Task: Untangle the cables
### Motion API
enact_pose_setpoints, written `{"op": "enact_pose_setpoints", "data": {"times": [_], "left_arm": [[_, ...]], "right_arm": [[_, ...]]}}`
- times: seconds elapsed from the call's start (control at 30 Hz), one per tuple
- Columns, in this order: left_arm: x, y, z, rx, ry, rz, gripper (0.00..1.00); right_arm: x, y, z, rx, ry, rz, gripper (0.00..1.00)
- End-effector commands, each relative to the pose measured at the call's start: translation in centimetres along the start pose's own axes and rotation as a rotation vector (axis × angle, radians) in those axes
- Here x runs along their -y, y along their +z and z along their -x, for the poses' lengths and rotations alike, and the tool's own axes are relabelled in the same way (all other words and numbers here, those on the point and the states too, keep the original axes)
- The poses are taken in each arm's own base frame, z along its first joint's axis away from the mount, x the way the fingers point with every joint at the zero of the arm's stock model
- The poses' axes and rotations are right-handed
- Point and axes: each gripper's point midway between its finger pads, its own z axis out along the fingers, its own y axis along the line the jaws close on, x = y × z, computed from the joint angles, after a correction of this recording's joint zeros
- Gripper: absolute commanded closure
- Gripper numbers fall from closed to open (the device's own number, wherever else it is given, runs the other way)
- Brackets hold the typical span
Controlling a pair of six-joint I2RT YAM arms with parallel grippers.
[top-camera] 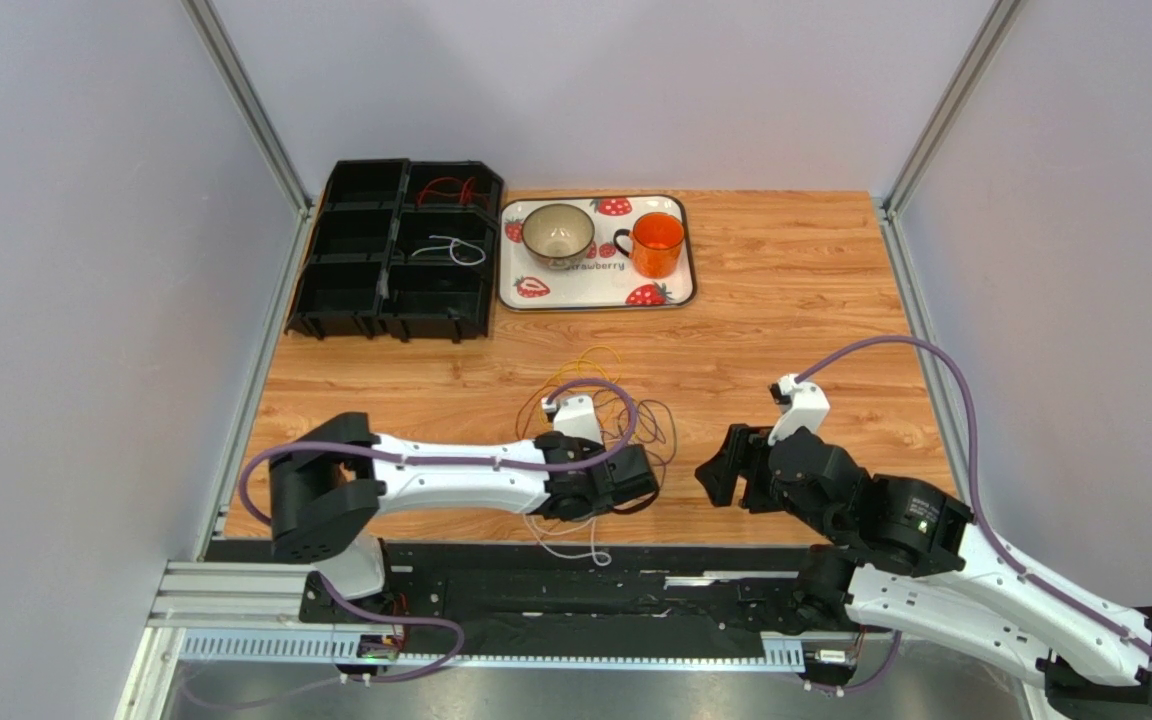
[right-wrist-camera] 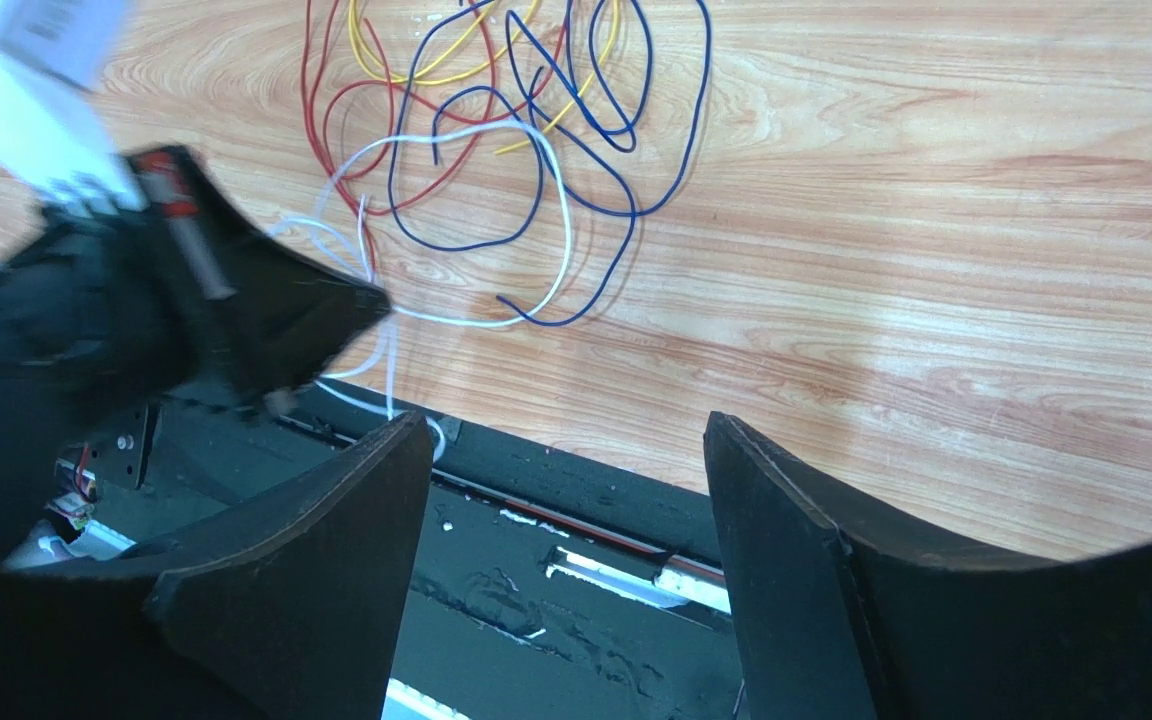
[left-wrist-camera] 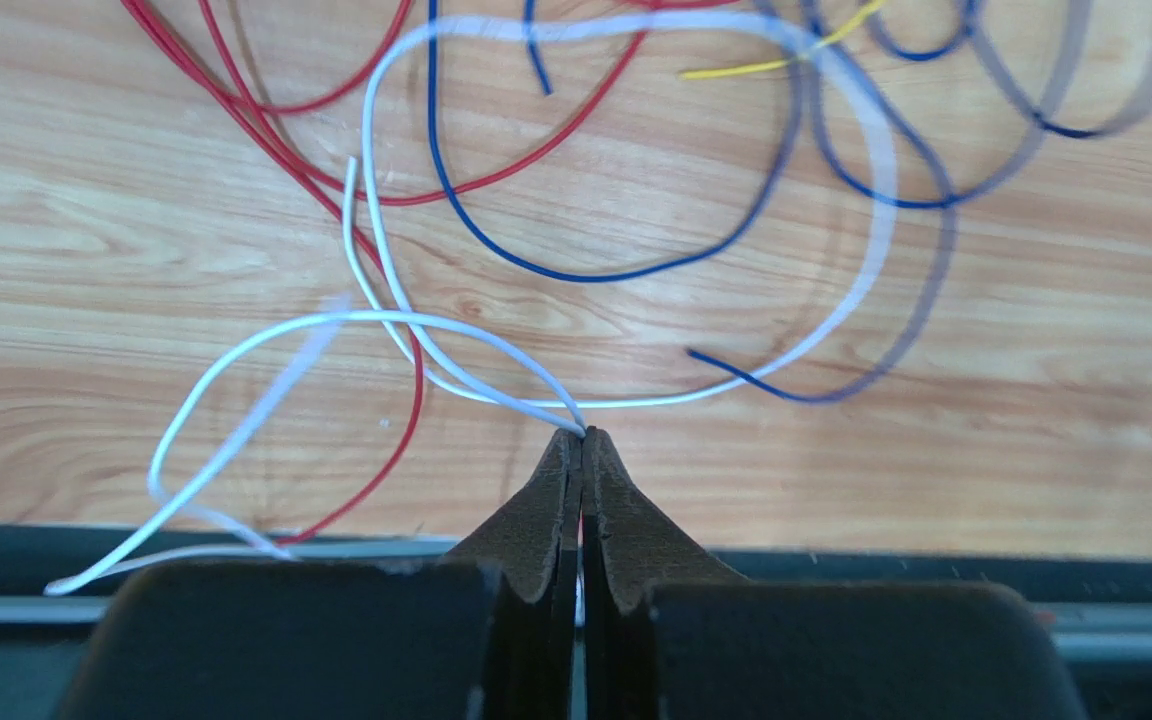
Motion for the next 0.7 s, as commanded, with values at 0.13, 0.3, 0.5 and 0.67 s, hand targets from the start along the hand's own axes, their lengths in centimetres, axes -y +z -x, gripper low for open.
{"op": "enact_pose_setpoints", "data": {"times": [0.13,0.3,0.5,0.67], "left_arm": [[-0.9,-9.7,7.9,0.149,0.162,-0.064,1.00],[0.7,-16.9,13.9,0.311,0.269,-0.259,1.00],[0.9,-26.0,22.2,0.533,0.301,-0.389,1.00],[1.0,-36.0,27.9,0.692,0.257,-0.602,1.00]], "right_arm": [[-1.2,-0.1,1.0,0.025,0.044,0.026,0.30],[-1.3,-0.1,1.0,0.031,0.066,0.034,0.30],[-1.6,-0.3,1.1,0.029,0.081,0.048,0.30],[-1.3,-0.4,0.7,0.021,0.098,0.050,0.30]]}}
